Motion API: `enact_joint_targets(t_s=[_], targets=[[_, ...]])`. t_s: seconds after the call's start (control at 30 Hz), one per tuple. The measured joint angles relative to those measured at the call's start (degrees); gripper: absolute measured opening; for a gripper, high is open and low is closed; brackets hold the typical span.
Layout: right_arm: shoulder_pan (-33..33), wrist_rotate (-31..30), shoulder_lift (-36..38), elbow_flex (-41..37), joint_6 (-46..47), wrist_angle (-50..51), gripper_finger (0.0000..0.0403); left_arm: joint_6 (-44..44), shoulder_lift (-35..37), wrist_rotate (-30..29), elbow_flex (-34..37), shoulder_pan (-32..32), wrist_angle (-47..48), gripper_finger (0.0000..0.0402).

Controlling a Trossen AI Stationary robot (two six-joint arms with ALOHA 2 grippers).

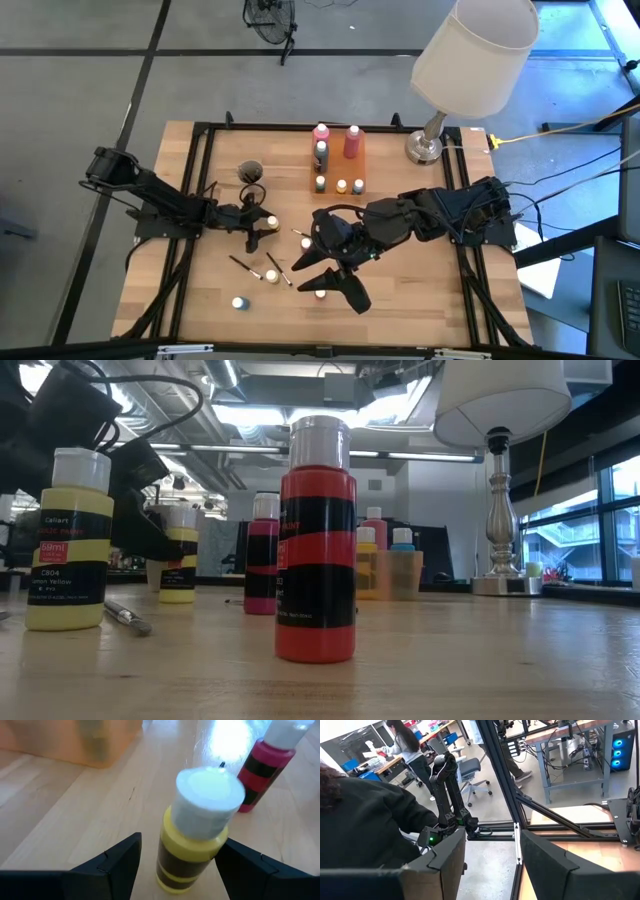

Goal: Pick & Place Paint Supplies
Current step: Put the top small light yellow paint bottle into the orange bin

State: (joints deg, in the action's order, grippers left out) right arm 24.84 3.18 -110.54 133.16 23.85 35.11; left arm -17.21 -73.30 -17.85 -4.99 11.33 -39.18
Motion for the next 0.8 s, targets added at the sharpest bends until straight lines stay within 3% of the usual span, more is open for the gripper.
enact_joint_targets(t_s=[0.2, 0.57, 0.8], targets=[[-0.4, 0.0, 0.0, 0.0, 0.4, -0.3, 0.0195, 0.0, 0.0, 0.3, 0.0, 0.0, -0.3, 0.0227], [-0.9, 0.0, 0.0, 0.0, 0.4, -0.7, 0.0195, 2.8, 0.0, 1.0, 0.0, 0.0, -0.3, 0.0127], [-1.0, 0.0, 0.0, 0.0, 0.2, -0.6, 0.0195, 3.0, 0.0, 1.0, 0.0, 0.0, -0.3, 0.0121]])
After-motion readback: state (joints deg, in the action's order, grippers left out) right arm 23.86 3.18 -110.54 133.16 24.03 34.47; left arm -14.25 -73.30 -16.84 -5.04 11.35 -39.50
